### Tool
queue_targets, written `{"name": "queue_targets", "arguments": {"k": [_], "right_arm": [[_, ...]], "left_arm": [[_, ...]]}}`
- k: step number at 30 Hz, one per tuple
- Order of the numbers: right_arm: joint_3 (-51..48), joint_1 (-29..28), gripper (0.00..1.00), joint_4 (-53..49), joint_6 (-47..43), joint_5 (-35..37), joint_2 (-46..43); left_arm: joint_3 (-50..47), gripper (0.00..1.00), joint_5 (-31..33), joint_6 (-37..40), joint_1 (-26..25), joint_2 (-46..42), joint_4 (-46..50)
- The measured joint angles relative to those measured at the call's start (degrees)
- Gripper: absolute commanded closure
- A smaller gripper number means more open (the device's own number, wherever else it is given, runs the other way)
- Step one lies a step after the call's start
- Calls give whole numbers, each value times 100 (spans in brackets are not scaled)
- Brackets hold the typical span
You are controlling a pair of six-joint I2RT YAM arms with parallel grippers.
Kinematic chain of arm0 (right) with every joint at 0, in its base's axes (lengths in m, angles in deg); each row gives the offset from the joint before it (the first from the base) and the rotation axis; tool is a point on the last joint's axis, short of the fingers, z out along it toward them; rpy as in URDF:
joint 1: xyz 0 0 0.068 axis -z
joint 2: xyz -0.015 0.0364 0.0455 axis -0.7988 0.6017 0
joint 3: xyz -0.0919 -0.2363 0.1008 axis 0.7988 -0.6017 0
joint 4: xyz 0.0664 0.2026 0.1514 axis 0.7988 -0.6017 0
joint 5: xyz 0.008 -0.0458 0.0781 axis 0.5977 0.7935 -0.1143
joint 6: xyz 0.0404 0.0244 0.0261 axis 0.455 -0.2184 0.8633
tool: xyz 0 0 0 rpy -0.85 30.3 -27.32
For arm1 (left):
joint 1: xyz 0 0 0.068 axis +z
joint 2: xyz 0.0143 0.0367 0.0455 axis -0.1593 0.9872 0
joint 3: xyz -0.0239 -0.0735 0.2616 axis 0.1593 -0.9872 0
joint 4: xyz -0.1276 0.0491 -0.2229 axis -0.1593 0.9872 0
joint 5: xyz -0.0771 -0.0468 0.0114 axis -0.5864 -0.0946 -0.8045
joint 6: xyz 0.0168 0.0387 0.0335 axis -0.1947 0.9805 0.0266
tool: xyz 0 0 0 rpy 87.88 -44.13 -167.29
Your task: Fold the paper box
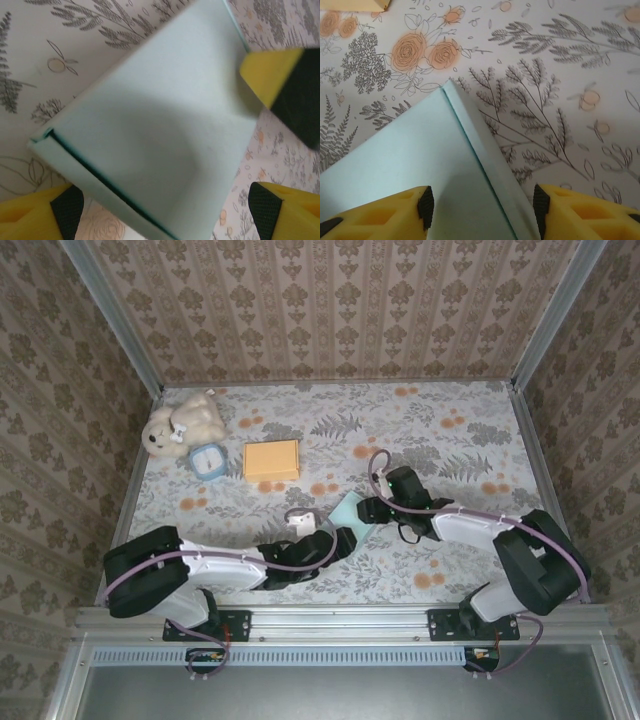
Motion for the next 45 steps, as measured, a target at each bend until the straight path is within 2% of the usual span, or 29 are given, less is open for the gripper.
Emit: {"name": "queue_targets", "arguments": {"k": [7,16,21,30,40,45], "right_arm": [[-601,0,43,317,588,-120,-424],[-898,-85,44,516,984,-173,-671],[-1130,-133,43,442,1047,-76,-1351],[-1530,-133,42,201,990,822,-2903],[-1657,-133,42,-173,822,953,-3648],[-1661,-133,41,-164,752,955,-3626]], "left_arm": [[415,11,-96,308,529,66,337],[557,9,-125,553,748,66,750],[575,7,-125,710,885,-2,1167],[560,6,103,822,894,-809,1899],[485,6,155,973,887,-986,2085],[463,6,155,997,874,-1016,2076]]}}
